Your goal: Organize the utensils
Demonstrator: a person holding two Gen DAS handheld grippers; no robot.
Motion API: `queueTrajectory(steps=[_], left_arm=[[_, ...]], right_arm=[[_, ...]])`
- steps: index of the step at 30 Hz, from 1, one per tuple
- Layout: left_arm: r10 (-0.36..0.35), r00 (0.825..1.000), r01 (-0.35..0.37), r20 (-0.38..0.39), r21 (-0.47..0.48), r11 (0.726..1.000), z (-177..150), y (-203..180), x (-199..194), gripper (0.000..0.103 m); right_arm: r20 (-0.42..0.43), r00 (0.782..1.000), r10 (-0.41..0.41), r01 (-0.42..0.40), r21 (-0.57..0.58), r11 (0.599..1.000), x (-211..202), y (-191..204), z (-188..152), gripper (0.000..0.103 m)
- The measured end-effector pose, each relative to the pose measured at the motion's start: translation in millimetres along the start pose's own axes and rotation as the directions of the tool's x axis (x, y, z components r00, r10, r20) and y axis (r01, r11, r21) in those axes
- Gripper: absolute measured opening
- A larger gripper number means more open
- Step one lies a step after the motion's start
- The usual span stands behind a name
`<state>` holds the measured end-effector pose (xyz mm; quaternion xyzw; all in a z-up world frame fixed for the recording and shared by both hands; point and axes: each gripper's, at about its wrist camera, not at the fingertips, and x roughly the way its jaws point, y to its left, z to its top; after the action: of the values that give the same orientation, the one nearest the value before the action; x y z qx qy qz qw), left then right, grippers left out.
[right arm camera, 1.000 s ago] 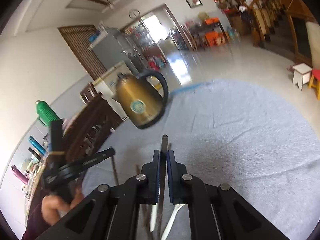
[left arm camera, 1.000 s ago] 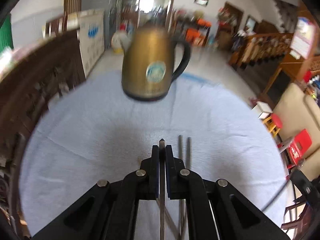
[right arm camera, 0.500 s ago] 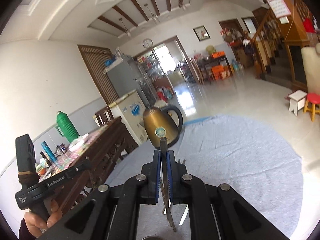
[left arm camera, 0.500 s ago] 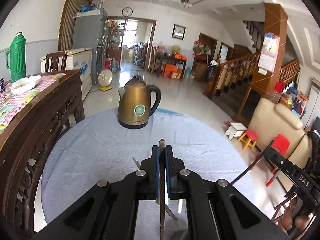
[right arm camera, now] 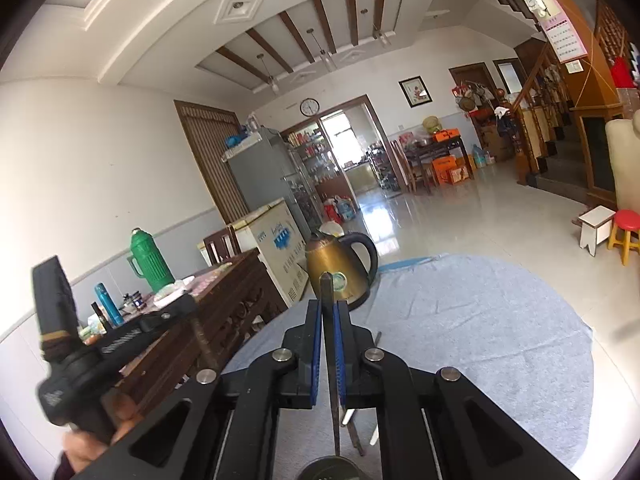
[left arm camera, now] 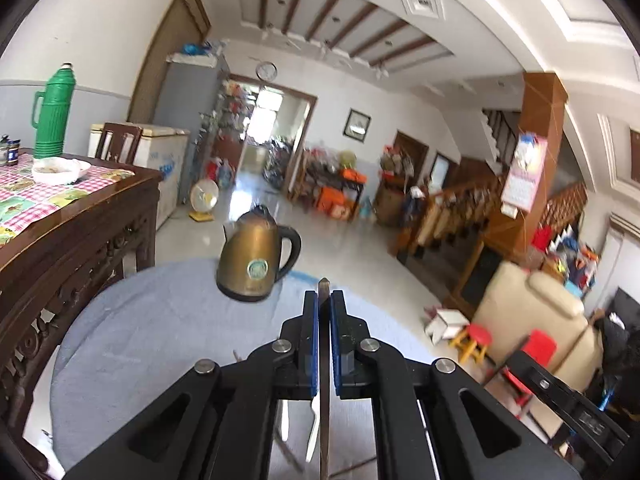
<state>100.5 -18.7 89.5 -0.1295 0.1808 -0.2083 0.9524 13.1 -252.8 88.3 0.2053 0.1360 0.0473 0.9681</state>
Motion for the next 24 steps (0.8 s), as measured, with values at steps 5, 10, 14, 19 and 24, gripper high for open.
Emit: queueTrajectory(steps=[5,10,14,19,24], left_arm=[[0.048,0.995,-0.05,0.082,0.023,0.998,-16,-8,2,0.006],[0.092,0.994,-0.095,0.066,0.044,0.995,-39,-3,16,0.006],[0.102,0.995,-0.103,0.02,0.048,0.994,-55,1,22,0.006],[0.126,0.992,-0.125,-0.004,0.098,0.987,-68,5,5,0.037],[0.164,0.985,-0.169,0.056,0.098,0.981,-72,18,-32,0.066]], right_arm=[[0.027,0.999,0.024,-0.024,-0.008,1.0,-10,7,3,0.007],[0.027,0.999,0.024,-0.023,-0.029,0.999,-17,11,-1,0.007],[-0.048,0.999,0.007,-0.01,-0.049,0.999,-3,12,-17,0.007],[-0.175,0.985,-0.002,-0.004,-0.034,0.999,20,4,-44,0.028],[-0.12,0.993,-0.012,0.017,0.033,0.999,10,-16,-46,0.056]])
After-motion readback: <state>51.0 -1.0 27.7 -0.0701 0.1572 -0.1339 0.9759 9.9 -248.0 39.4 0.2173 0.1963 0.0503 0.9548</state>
